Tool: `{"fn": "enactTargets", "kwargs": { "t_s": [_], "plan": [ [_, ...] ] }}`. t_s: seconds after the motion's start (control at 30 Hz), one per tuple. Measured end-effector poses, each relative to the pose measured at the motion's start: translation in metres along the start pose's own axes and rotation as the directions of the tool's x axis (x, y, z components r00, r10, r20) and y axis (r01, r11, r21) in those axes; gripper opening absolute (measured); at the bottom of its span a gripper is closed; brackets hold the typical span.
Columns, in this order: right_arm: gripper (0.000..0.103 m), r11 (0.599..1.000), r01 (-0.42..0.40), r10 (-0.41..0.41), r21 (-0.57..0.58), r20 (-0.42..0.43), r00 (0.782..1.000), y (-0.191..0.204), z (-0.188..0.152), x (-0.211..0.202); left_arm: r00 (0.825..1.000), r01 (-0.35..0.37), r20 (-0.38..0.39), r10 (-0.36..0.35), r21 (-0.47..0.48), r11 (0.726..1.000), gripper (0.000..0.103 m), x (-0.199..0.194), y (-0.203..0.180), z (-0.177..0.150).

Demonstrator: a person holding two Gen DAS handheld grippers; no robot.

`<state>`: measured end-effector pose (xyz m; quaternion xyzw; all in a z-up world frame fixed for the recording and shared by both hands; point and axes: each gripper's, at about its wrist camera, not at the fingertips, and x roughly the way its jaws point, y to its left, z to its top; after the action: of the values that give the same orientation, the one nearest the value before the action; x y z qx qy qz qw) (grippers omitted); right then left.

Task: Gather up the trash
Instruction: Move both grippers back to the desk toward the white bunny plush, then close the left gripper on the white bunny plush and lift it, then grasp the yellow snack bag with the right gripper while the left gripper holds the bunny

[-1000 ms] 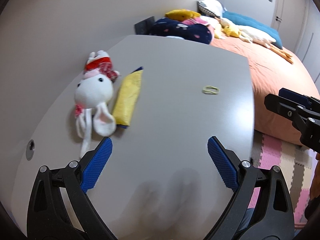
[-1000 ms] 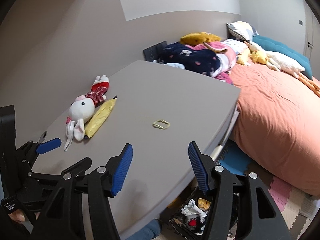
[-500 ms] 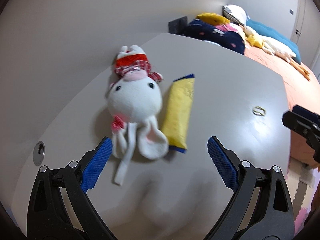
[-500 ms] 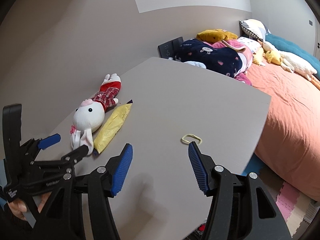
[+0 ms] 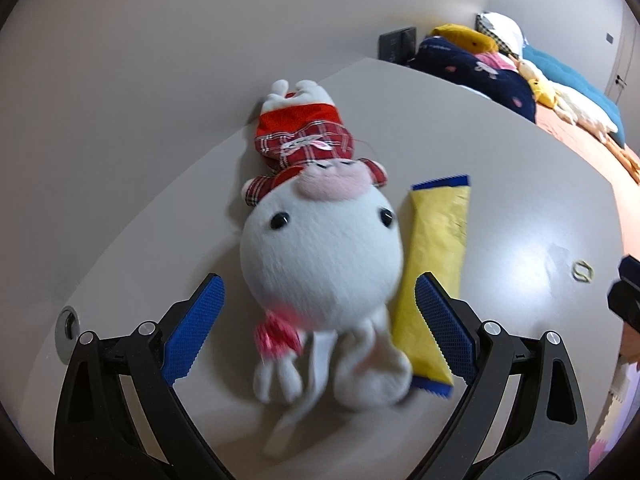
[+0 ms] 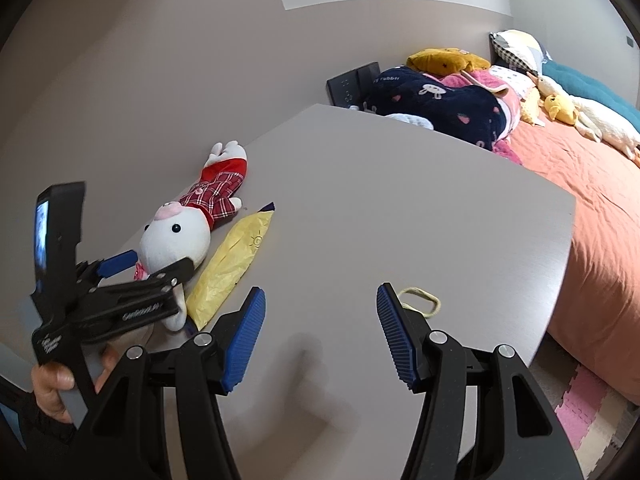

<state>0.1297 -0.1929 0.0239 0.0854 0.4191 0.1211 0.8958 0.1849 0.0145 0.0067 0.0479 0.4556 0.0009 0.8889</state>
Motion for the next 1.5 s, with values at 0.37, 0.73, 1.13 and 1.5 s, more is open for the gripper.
{"fn": "enactTargets", "kwargs": {
  "t_s": [0.37,0.73,1.13,1.5],
  "plan": [
    [0.059,0.999,-0.032,0.032,-0.008,-0.032,0.999,0.015,0.009,0.020,0.997,0.073,-0.024,-0.073,-0.035,0.997,0.075,0.028,0.009,0.009],
    [0.059,0.996,-0.084,0.081,-0.028,-0.100,0.992,0.056,0.006,0.052,0.994,0.009,0.110,-0.005,-0.036,0.999,0.065,-0.021,0.030,-0.010],
    [0.059,0.999,-0.044,0.043,-0.004,-0.167,0.985,0.094,0.016,0.092,0.974,-0.037,0.219,0.050,-0.062,0.997,0.065,-0.081,0.064,-0.017],
    [0.041,0.998,0.049,-0.056,-0.037,-0.199,0.978,0.107,0.009,0.104,0.974,-0.024,0.223,0.042,-0.079,0.997,0.065,-0.085,0.070,-0.017]
  ]
}}
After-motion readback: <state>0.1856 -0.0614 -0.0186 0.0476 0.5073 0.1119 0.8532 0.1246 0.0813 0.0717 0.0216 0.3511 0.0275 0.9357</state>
